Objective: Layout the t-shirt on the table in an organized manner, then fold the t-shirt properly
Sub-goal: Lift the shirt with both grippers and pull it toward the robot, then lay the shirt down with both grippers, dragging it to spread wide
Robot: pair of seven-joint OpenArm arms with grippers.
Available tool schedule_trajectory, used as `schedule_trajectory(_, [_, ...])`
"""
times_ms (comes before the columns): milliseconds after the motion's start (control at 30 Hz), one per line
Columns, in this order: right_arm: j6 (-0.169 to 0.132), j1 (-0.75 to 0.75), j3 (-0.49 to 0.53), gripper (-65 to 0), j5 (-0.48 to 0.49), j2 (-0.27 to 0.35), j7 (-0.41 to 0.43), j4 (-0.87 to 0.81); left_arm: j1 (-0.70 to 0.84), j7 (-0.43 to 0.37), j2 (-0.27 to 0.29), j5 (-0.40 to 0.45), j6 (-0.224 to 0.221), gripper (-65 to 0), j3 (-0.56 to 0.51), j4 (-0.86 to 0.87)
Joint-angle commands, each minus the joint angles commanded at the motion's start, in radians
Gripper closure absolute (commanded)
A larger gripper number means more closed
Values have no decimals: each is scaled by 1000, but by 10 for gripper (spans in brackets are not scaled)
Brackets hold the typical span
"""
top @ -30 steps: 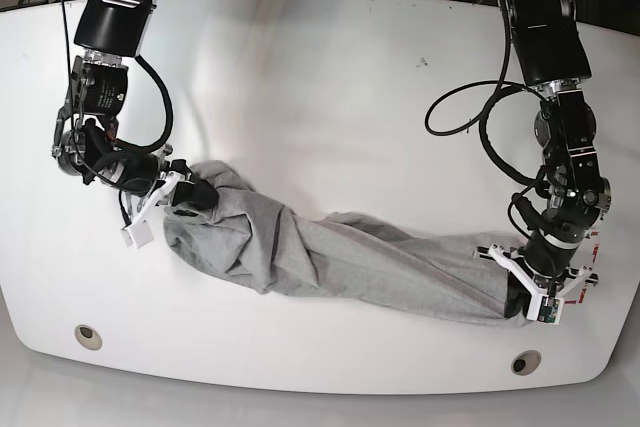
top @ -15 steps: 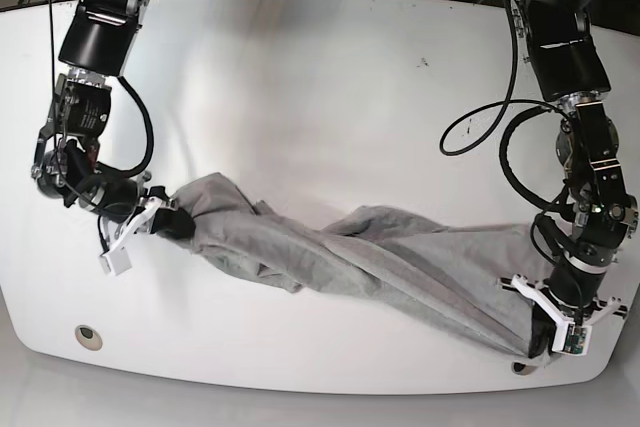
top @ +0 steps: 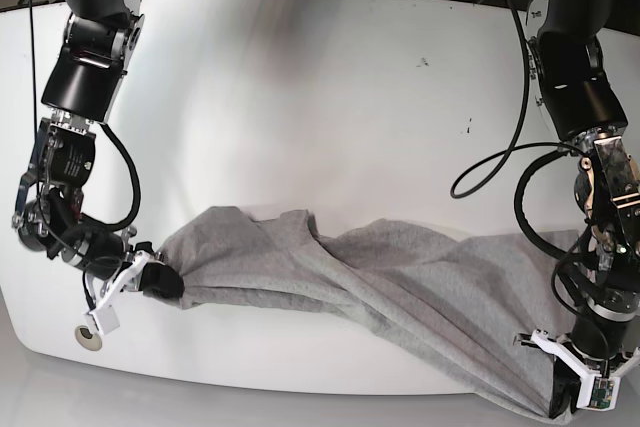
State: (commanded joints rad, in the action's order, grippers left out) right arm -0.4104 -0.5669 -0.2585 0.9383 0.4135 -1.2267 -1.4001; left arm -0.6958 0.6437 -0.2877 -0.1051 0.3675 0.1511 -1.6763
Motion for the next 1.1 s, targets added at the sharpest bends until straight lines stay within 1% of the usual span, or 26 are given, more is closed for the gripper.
schedule_trajectory(133, [0,-69,5,-1,0,5,2,35,-64,29,0,-3,0,-30,0,0])
schedule_trajectory(233, [0,-123,5,-1,0,5,2,61,-95,29,2,-3,0,-30,0,2])
schedule_trajectory(333, [0,-187,6,-1,0,9,-3,103,-132,31,2,-3,0,-30,-25,6])
schedule_trajectory(400, [0,-232,12,-1,0,26,-5,135,-160,31,3,-3,0,-30,-44,23])
schedule_trajectory(533, [0,-344,66,-1,0,41,-5,187,-210,31,3,-3,-2,-30,-55,52])
schedule_trajectory(600, [0,-376,81,-1,0,52,-5,196,-230,31,5,-5,-2,-31,-55,63])
schedule_trajectory(633, [2,-405,97,-1,0,63,-3,196,-247,32,12,-5,-2,-31,-55,68])
schedule_trajectory(700, [3,-430,110,-1,0,64,-3,196,-267,46,26,-5,-2,-31,-55,69])
schedule_trajectory(867, [5,-439,115,-1,2,68,-29,198,-288,141,32,-9,2,-31,-51,63])
schedule_trajectory(900, [5,-427,115,-1,3,68,-37,198,-288,150,32,-9,2,-31,-49,55])
schedule_trajectory(1000, [5,-365,104,-1,9,68,-44,195,-267,167,32,-9,2,-31,-48,28])
schedule_trajectory(1100, [6,-264,54,0,57,68,-49,193,-196,210,32,-9,2,-31,-48,-17])
